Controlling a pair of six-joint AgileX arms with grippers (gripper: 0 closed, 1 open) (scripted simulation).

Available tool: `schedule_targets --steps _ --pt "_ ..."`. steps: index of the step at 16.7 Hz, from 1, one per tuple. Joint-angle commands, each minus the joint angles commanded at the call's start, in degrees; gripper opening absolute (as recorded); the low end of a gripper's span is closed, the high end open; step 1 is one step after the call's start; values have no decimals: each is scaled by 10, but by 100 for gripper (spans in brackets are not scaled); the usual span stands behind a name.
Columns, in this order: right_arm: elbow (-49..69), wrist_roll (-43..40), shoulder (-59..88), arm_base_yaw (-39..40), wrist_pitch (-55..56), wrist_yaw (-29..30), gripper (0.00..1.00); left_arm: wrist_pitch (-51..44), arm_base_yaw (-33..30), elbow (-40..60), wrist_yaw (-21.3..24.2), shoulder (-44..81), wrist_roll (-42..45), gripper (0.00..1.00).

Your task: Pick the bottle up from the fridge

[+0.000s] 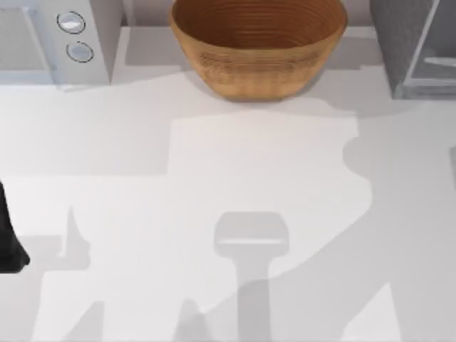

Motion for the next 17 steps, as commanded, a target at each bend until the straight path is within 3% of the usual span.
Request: schedule_targets --steps 5,17 --pt "15 0 8 2 -10 2 100 0 0 0 0 0 0 100" --pt "15 0 8 2 -10 2 10 0 0 0 0 0 0 100"
